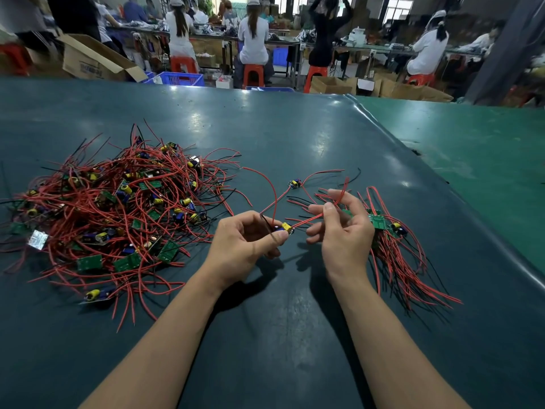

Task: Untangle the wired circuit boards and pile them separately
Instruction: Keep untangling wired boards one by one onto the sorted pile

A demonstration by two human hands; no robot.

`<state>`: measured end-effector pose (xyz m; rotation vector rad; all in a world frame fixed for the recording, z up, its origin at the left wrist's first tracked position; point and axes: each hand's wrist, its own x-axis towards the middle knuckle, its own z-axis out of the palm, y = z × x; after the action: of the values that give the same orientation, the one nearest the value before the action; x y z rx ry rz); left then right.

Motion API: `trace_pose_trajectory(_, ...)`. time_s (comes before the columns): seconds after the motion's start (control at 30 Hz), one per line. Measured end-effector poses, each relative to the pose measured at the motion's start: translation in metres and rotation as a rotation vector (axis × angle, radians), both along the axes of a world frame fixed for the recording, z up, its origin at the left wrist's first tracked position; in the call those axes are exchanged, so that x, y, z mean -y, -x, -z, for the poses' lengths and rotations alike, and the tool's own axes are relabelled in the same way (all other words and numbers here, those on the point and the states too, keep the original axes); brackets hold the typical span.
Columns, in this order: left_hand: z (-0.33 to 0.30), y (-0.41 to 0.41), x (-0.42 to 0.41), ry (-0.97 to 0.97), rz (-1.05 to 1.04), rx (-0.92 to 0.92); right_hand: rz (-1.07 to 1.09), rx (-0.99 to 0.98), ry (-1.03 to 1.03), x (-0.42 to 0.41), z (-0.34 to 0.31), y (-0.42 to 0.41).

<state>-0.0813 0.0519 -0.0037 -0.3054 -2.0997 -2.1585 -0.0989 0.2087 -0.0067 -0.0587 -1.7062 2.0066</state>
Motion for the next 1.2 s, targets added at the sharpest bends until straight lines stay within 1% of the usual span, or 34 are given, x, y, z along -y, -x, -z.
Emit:
trace_pose_trajectory(0.07,0.000,0.000,-0.001,-0.002,0.002,0.004,0.009,0.000,-0.009,0.001,0.001,0.000)
trace_pose_trajectory(0.2,-0.001,-0.001,0.001,-0.019,0.024,0.024,0.027,0.029,0.046,-0.001,-0.001,0.003)
trace_pose_trajectory(0.43,-0.001,0.000,0.001,-0.055,0.023,0.025,0.046,-0.001,0.022,-0.002,-0.004,0.000)
trace_pose_trajectory(0.57,0.001,0.000,0.003,-0.097,0.017,0.018,0.120,-0.028,0.042,-0.010,-0.006,0.002)
trace_pose_trajectory(0.7,0.003,0.002,0.003,-0.097,-0.006,-0.011,0.161,-0.052,0.014,-0.011,-0.005,0.000)
trace_pose_trajectory(0.77,0.003,0.002,0.002,-0.096,-0.050,-0.042,0.158,-0.012,0.015,-0.010,-0.003,0.001)
trace_pose_trajectory(0.83,0.005,0.005,0.002,-0.124,-0.144,-0.080,0.093,0.086,0.001,-0.008,0.000,0.001)
trace_pose_trajectory(0.87,0.006,0.007,0.002,-0.146,-0.197,-0.095,0.061,0.129,-0.047,-0.007,0.002,0.001)
trace_pose_trajectory(0.9,0.006,0.009,0.003,-0.166,-0.247,-0.109,0.051,0.158,-0.155,-0.007,0.005,0.000)
trace_pose_trajectory(0.97,0.006,0.010,0.005,-0.182,-0.317,-0.135,0.109,0.176,-0.473,-0.007,0.010,-0.002)
trace_pose_trajectory(1.0,0.005,0.011,0.006,-0.189,-0.331,-0.145,0.146,0.164,-0.576,-0.007,0.010,-0.004)
trace_pose_trajectory(1.03,0.004,0.011,0.007,-0.219,-0.326,-0.147,0.159,0.132,-0.603,-0.005,0.008,-0.006)
trace_pose_trajectory(1.07,0.002,0.010,0.007,-0.280,-0.299,-0.141,0.132,0.085,-0.576,-0.003,0.005,-0.008)
trace_pose_trajectory(1.13,0.000,0.009,0.007,-0.380,-0.216,-0.138,-0.041,0.013,-0.421,0.005,-0.002,-0.013)
trace_pose_trajectory(1.17,-0.001,0.007,0.005,-0.352,-0.190,-0.154,-0.150,0.001,-0.328,0.010,-0.003,-0.015)
trace_pose_trajectory(1.2,-0.001,0.005,0.003,-0.268,-0.183,-0.180,-0.246,-0.003,-0.261,0.014,-0.004,-0.016)
